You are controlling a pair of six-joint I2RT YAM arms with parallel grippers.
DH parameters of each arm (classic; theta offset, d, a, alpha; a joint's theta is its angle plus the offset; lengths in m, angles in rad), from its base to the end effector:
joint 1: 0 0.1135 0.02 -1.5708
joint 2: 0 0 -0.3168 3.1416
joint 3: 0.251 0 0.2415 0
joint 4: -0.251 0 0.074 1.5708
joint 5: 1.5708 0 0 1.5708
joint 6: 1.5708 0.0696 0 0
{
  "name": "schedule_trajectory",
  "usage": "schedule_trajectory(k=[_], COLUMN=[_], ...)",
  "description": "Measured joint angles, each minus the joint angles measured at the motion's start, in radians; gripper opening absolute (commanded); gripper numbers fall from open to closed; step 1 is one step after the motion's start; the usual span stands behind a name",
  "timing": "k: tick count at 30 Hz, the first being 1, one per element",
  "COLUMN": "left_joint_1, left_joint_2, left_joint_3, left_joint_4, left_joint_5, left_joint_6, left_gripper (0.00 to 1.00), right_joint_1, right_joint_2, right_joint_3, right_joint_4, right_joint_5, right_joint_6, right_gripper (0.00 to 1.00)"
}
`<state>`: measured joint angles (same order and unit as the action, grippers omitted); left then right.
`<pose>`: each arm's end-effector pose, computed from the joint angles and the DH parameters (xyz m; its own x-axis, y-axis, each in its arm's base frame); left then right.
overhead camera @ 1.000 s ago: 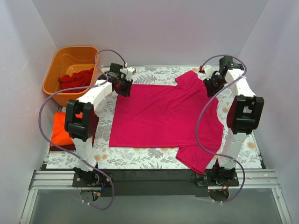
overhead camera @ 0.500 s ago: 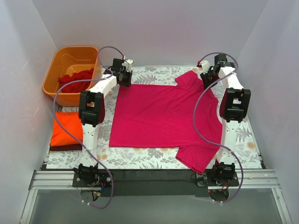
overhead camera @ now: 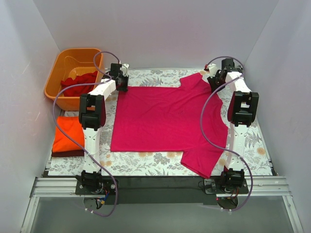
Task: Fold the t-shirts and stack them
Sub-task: Flatten the tshirt out, then fold the tshirt
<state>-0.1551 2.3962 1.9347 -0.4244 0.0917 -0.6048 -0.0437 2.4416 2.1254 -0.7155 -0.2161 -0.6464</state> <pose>0.5717 -0.0958 0.1669 -0.7495 -0.4559 -0.4801 -0.2614 0.8700 -0.4180 0.5763 -0.0103 0.1800 -0.6439 -0.5607 -0.5206 -0.5701 0.8054 -0.1623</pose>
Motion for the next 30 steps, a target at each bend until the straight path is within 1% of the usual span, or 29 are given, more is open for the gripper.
schedule_trajectory(k=[3, 7, 8, 9, 12, 14, 16, 17, 20, 24, 30], left_joint_1=[0.012, 0.018, 0.019, 0.019, 0.023, 0.025, 0.028, 0.032, 0.043, 0.058, 0.071], left_joint_2=[0.002, 0.001, -0.001, -0.001, -0.003, -0.003, -0.003, -0.003, -0.003, -0.003, 0.005], left_joint_3=[0.011, 0.011, 0.011, 0.009, 0.008, 0.011, 0.025, 0.039, 0.092, 0.148, 0.163], left_joint_4=[-0.016, -0.019, -0.018, -0.017, -0.017, -0.019, -0.029, -0.034, -0.046, -0.045, -0.05], left_joint_5=[-0.007, 0.022, 0.034, 0.043, 0.072, 0.082, 0.09, 0.097, 0.112, 0.128, 0.134], left_joint_6=[0.005, 0.014, 0.018, 0.018, 0.024, 0.028, 0.033, 0.036, 0.04, 0.048, 0.043], left_gripper=[0.18, 0.21, 0.22, 0.24, 0.35, 0.43, 0.5, 0.51, 0.57, 0.6, 0.59], right_joint_1=[0.003, 0.008, 0.009, 0.01, 0.008, 0.005, 0.0, -0.003, -0.008, -0.013, -0.013], right_joint_2=[0.003, 0.003, 0.003, 0.002, -0.011, -0.021, -0.031, -0.034, -0.034, -0.029, -0.008], right_joint_3=[0.006, 0.005, 0.005, 0.003, -0.003, -0.003, -0.003, -0.002, 0.016, 0.048, 0.056], right_joint_4=[0.016, 0.016, 0.016, 0.017, 0.017, 0.024, 0.048, 0.062, 0.088, 0.111, 0.169], right_joint_5=[0.005, 0.008, 0.009, 0.008, -0.002, -0.009, -0.021, -0.027, -0.053, -0.095, -0.137], right_joint_6=[0.006, 0.01, 0.01, 0.011, 0.021, 0.031, 0.063, 0.074, 0.117, 0.165, 0.226], right_gripper=[0.31, 0.31, 0.32, 0.37, 0.49, 0.54, 0.55, 0.55, 0.56, 0.56, 0.56])
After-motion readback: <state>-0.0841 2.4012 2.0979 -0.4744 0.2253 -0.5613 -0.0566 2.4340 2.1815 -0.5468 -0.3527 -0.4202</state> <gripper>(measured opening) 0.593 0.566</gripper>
